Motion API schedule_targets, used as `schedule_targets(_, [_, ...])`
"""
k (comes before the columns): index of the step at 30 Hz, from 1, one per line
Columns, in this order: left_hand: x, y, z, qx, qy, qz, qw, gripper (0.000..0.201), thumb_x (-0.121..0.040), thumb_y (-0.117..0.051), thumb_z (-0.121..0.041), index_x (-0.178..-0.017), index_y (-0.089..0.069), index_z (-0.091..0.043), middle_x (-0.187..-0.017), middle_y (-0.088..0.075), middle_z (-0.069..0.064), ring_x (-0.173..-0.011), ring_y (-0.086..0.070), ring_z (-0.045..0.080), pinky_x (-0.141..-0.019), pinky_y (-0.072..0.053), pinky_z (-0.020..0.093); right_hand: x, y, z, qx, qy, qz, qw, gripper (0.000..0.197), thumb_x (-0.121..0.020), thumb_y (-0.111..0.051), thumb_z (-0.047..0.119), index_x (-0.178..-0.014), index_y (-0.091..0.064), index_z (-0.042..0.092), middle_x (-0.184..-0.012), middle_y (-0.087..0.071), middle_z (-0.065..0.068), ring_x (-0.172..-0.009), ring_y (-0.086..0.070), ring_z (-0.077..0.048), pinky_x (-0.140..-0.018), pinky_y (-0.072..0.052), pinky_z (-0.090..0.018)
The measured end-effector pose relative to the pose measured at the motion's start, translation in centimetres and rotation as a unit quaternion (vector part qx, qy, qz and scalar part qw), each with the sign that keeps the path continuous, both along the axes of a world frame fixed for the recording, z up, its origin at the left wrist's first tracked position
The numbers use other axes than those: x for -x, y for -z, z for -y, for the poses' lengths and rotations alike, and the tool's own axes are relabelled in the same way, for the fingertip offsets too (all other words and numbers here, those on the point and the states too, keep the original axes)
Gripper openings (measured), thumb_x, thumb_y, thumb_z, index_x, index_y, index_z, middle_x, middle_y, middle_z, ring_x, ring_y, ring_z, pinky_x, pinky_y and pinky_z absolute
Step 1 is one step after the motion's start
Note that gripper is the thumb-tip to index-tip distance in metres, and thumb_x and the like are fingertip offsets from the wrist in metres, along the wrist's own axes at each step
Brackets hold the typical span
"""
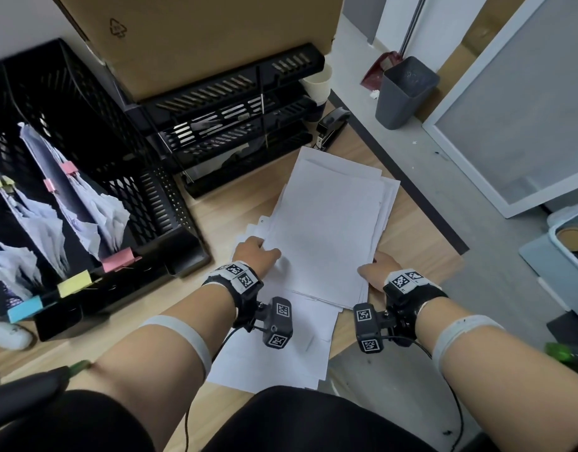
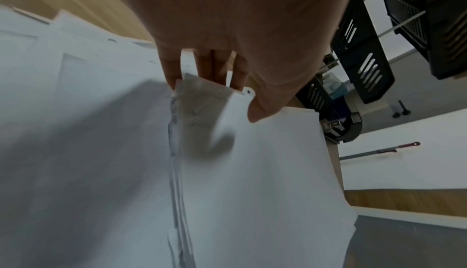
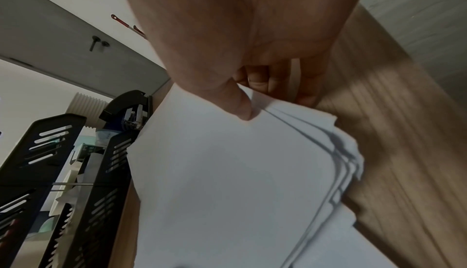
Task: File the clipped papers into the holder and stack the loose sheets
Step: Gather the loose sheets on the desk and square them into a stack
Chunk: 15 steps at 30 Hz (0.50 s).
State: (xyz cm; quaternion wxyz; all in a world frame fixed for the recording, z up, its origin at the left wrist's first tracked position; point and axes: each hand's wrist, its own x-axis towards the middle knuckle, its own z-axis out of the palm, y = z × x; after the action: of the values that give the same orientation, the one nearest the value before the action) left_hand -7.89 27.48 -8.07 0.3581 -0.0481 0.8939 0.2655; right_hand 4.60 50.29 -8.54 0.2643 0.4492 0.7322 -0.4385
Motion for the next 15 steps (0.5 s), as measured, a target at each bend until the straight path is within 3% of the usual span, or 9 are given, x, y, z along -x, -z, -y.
schedule_targets(2, [0.00,0.04,-0.02,0.033,0.018,-0.018,0.999,0.058,-0.083,-0.064,-0.038,-0.136,-0.052,-0.017,-0.134,-0.056,0.010,-0.120,-0.056,0.031,-0.098,-0.049,0.038,-0.09,0.30,-0.16,0.002,0.003,-0.002,1.000,0.031,-0.087,-0.047,0.006,-0.115,-0.059,0.005,-0.113,-0.065,-0.014,-0.087,-0.057,-0.025,-0.069,-0.043,-0.026])
schedule_targets(3, [0.00,0.14,-0.05,0.036,0.022,-0.024,0.999,0.057,-0.083,-0.064,-0.037,-0.135,-0.052,-0.017,-0.133,-0.056,0.009,-0.119,-0.057,0.030,-0.096,-0.050,0.036,-0.10,0.40,-0.23,0.007,0.004,-0.002,1.000,0.032,-0.086,-0.047,0.006,-0.116,-0.058,0.006,-0.113,-0.065,-0.013,-0.087,-0.057,-0.025,-0.069,-0.044,-0.026])
schedule_targets(7, [-0.03,0.27,-0.24,0.008,-0.011,0.004,1.000,0.038,-0.085,-0.067,-0.032,-0.116,-0.051,-0.017,-0.112,-0.061,0.004,-0.095,-0.057,0.025,-0.077,-0.045,0.030,-0.12,0.51,-0.48,0.014,0.009,0.009,1.000,0.052,-0.081,-0.050,0.016,-0.133,-0.047,0.012,-0.121,-0.060,-0.008,-0.099,-0.059,-0.027,-0.085,-0.049,-0.034])
schedule_targets(9, [-0.04,-0.03,-0.37,-0.012,-0.036,0.029,0.999,0.039,-0.084,-0.070,-0.032,-0.110,-0.045,-0.018,-0.104,-0.056,0.003,-0.091,-0.055,0.025,-0.067,-0.043,0.027,-0.19,0.57,-0.59,0.013,-0.001,0.015,1.000,0.059,-0.081,-0.051,0.019,-0.139,-0.041,0.012,-0.128,-0.057,-0.008,-0.102,-0.058,-0.026,-0.085,-0.048,-0.033])
schedule_targets(11, [0.01,-0.09,-0.48,-0.038,-0.048,0.058,0.996,0.038,-0.082,-0.073,-0.032,-0.108,-0.051,-0.013,-0.096,-0.060,0.004,-0.088,-0.059,0.026,-0.060,-0.046,0.027,-0.25,0.69,-0.67,0.013,-0.008,0.014,1.000,0.063,-0.081,-0.052,0.021,-0.142,-0.038,0.012,-0.134,-0.054,-0.008,-0.109,-0.057,-0.026,-0.090,-0.047,-0.034])
schedule_targets(13, [0.08,-0.16,-0.54,-0.072,-0.055,0.086,0.992,0.036,-0.079,-0.077,-0.037,-0.100,-0.063,-0.011,-0.094,-0.069,0.005,-0.089,-0.066,0.028,-0.072,-0.058,0.034,-0.30,0.44,-0.61,0.014,-0.016,0.016,1.000,0.063,-0.080,-0.052,0.022,-0.141,-0.039,0.013,-0.135,-0.054,-0.008,-0.113,-0.056,-0.027,-0.097,-0.047,-0.037])
schedule_targets(15, [0.08,-0.36,-0.66,-0.099,-0.066,0.098,0.988,0.042,-0.070,-0.079,-0.044,-0.099,-0.069,-0.014,-0.098,-0.075,0.006,-0.091,-0.072,0.030,-0.086,-0.060,0.046,-0.37,0.42,-0.72,0.018,-0.018,0.011,1.000,0.050,-0.083,-0.051,0.019,-0.132,-0.046,0.012,-0.125,-0.059,-0.010,-0.108,-0.059,-0.028,-0.096,-0.049,-0.038])
